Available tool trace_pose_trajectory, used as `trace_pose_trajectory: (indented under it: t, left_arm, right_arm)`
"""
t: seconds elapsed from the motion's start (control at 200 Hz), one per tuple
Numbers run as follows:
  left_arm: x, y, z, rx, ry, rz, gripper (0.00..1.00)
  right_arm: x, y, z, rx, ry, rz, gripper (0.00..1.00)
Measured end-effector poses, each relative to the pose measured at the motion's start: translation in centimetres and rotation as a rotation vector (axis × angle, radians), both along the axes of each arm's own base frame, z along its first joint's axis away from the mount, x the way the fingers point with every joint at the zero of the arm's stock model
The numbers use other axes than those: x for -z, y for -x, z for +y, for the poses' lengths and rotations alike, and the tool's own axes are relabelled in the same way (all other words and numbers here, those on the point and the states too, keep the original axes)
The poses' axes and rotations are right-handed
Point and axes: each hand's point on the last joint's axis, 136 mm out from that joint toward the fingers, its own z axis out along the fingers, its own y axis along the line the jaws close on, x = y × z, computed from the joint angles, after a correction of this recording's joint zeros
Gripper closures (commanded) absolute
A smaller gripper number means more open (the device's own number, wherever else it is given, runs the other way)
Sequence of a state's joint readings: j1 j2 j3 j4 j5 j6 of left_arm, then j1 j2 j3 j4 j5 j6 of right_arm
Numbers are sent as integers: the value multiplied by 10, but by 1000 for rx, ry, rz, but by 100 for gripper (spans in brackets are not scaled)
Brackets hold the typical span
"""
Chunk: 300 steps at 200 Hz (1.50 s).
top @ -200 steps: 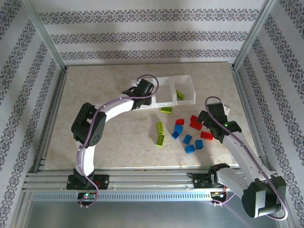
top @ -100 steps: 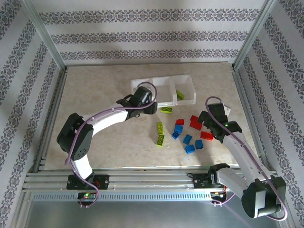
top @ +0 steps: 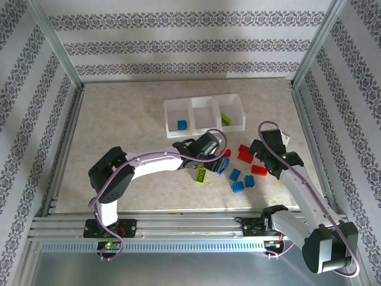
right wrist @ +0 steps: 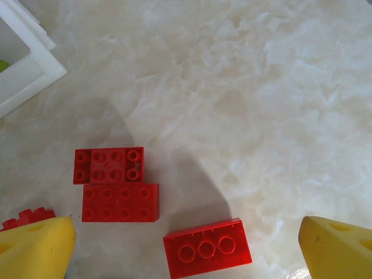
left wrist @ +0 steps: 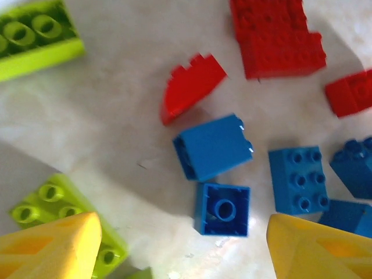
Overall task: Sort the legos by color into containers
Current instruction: Pick up the lego from the middle-left of the table.
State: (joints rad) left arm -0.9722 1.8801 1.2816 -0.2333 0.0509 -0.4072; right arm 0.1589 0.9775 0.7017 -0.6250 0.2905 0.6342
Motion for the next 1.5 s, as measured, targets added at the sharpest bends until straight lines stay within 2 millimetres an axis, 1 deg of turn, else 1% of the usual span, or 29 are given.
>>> trace_pose_trajectory:
  t: [0.085, 0.205, 0.38, 0.495, 0.66, 0.735, 0.83, 0.954, 1.069, 1.169, 1.369, 1.499]
  left_arm:
    - [6, 9, -6, 33, -14, 4, 31]
    - [19, 16, -10, 58, -35, 19, 34]
    - [39, 16, -11, 63, -75, 32, 37]
    - [47, 13, -12, 61, -96, 30, 38]
    - [46, 7, -19, 56, -93, 17, 39]
    - [47, 4, -22, 55, -95, 9, 45]
    - [51, 1, -24, 51, -102, 6, 50]
    - [56, 0, -21, 44, -122, 8, 56]
    - [57, 0, -19, 40, -130, 6, 65]
    - [56, 1, -18, 38, -128, 7, 73]
    - [55, 8, -6, 35, -138, 16, 84]
    - [49, 14, 3, 28, -134, 19, 86]
  right_arm:
    - [0, 0, 0, 0, 0, 2, 1]
    - [0, 0, 0, 0, 0, 2, 2]
    - [0, 2, 0, 0, 1, 6, 2]
    - [-1, 3, -1, 0, 0, 3, 2]
    - [-4, 4, -4, 13, -2, -10, 2]
    - [-4, 5, -4, 13, -2, -10, 2]
    - [-2, 7, -5, 19, -2, -4, 2]
    - [0, 10, -11, 56, -9, -1, 2]
    - [2, 15, -16, 86, -11, 3, 2]
    - [9, 21, -18, 104, -15, 18, 2]
    - [32, 35, -21, 139, -65, 75, 2]
    - [44, 41, -19, 137, -98, 108, 2]
